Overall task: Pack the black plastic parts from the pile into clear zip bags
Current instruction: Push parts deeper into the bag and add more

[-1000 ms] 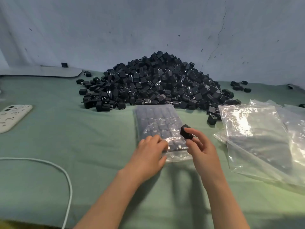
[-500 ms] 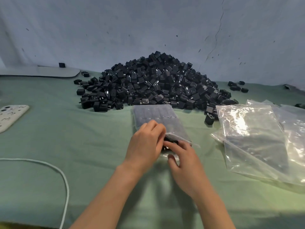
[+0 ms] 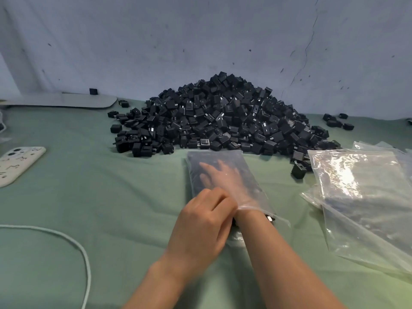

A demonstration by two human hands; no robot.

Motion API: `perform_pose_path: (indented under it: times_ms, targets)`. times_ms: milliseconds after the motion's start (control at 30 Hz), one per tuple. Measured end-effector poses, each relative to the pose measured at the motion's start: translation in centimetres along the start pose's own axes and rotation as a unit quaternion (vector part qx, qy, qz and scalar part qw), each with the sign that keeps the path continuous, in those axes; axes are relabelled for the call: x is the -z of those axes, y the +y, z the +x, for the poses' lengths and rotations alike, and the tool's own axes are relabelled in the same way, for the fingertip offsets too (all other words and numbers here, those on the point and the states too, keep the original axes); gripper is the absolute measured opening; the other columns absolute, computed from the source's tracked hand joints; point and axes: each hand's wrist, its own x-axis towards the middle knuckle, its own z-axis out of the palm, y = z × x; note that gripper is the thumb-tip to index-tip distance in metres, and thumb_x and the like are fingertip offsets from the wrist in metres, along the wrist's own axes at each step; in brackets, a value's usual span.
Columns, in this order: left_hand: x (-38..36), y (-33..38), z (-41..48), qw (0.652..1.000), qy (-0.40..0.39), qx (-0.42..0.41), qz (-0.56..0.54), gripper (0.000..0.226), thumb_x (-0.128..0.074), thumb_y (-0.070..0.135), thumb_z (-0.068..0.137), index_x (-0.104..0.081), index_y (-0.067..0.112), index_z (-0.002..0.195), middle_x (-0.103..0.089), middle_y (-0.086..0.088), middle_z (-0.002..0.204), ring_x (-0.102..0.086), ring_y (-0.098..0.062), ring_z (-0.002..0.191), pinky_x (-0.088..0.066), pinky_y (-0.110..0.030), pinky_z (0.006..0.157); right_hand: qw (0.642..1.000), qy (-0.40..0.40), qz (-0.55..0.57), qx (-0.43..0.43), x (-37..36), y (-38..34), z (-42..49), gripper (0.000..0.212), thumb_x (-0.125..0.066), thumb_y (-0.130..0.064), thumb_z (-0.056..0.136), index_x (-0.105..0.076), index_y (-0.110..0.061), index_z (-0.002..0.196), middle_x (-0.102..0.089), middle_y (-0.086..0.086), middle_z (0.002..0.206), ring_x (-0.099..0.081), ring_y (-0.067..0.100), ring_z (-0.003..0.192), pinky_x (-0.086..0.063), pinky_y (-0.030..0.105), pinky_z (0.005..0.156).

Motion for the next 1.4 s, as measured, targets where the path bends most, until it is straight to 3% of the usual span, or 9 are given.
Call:
perform_pose_path:
  times_ms: [200,267,367,433,533,600,700,967,1400]
  targets:
    - [1.3,-0.4,-0.3,0.993,-0.104,-0.026,-0.042,0.017,-0.049,0.028,0.091,-0.061,0.019,0.084,-0.057,0.008,0.088,-0.055,-0.015,0.076,-0.049,-0.033,0.067,0.999,0.0,-0.031,-0.008,-0.9,-0.3,1.3,0.04,-0.031,-0.046,0.1,-0.036,-0.044,0.139,-0.022,0.01,0.157,-0.015,0.031,0.144,-0.001,0.056,0.117]
    - [1.6,-1.7,0.8,0.979,-0.154,0.058,-0.123,0.021,-0.047,0.044,0.088,-0.062,0.029,0.086,-0.057,0.015,0.089,-0.056,-0.004,0.082,-0.048,-0.027,0.076,0.999,-0.017,-0.025,-0.019,-0.9,-0.2,1.4,0.039,-0.032,-0.047,0.1,-0.035,-0.046,0.139,-0.017,0.008,0.159,-0.01,0.031,0.146,0.003,0.055,0.116]
    - [-0.2,-5.5,3.9,0.95,-0.021,0.216,-0.223,0.01,-0.054,0.034,0.092,-0.063,0.033,0.097,-0.061,0.017,0.103,-0.057,0.002,0.096,-0.044,-0.017,0.088,0.998,-0.034,-0.042,-0.012,-1.1,0.0,1.6,0.043,-0.033,-0.045,0.099,-0.029,-0.047,0.142,-0.014,0.006,0.16,-0.005,0.03,0.147,0.003,0.056,0.117]
    - [-2.6,-8.7,6.5,0.914,0.05,0.347,-0.204,0.022,-0.05,0.022,0.096,-0.062,0.018,0.114,-0.058,0.003,0.122,-0.054,-0.01,0.113,-0.039,-0.024,0.1,1.0,-0.014,-0.014,-0.003,-1.3,-0.1,1.5,0.038,-0.03,-0.047,0.099,-0.035,-0.049,0.137,-0.023,0.01,0.157,-0.007,0.029,0.147,0.004,0.057,0.116]
    - [-6.2,-12.1,8.1,0.884,0.031,0.427,-0.189,0.036,-0.043,0.019,0.099,-0.052,0.003,0.13,-0.043,-0.011,0.143,-0.038,-0.02,0.133,-0.026,-0.025,0.109,1.0,-0.018,-0.003,0.001,-1.3,-0.1,1.5,0.038,-0.025,-0.049,0.099,-0.036,-0.048,0.136,-0.03,0.01,0.155,-0.006,0.027,0.148,0.006,0.058,0.115]
    - [-7.9,-13.3,8.3,0.886,-0.007,0.421,-0.195,0.039,-0.039,0.021,0.101,-0.05,0.003,0.133,-0.036,-0.013,0.149,-0.029,-0.02,0.14,-0.02,-0.025,0.113,1.0,-0.022,-0.012,0.003,-1.2,0.0,1.6,0.04,-0.023,-0.046,0.099,-0.036,-0.045,0.137,-0.035,0.008,0.152,-0.011,0.027,0.147,0.002,0.059,0.115]
    - [-8.7,-14.2,8.2,0.903,-0.029,0.388,-0.181,0.039,-0.033,0.023,0.103,-0.056,0.001,0.125,-0.048,-0.013,0.14,-0.038,-0.024,0.134,-0.024,-0.029,0.111,0.999,-0.01,-0.032,0.007,-1.2,0.0,1.9,0.04,-0.023,-0.043,0.098,-0.04,-0.043,0.135,-0.039,0.007,0.149,-0.023,0.027,0.143,-0.006,0.059,0.115]
    - [-8.8,-14.3,8.1,0.903,-0.037,0.386,-0.186,0.045,-0.024,0.027,0.104,-0.04,0.007,0.141,-0.038,-0.007,0.149,-0.03,-0.017,0.139,-0.016,-0.032,0.117,0.999,-0.026,-0.003,-0.018,-0.6,-1.0,2.6,0.045,-0.028,-0.032,0.1,-0.031,-0.042,0.144,-0.013,-0.003,0.161,-0.008,0.022,0.148,0.003,0.054,0.118]
    - [-8.9,-14.7,7.9,0.881,-0.042,0.418,-0.216,0.061,-0.044,0.029,0.098,-0.02,0.007,0.149,-0.018,-0.005,0.158,-0.016,-0.015,0.145,-0.011,-0.029,0.118,1.0,-0.005,-0.01,0.001,-1.8,-0.3,3.1,0.046,-0.028,-0.028,0.1,-0.029,-0.038,0.145,-0.01,-0.007,0.161,-0.008,0.019,0.148,0.0,0.051,0.118]
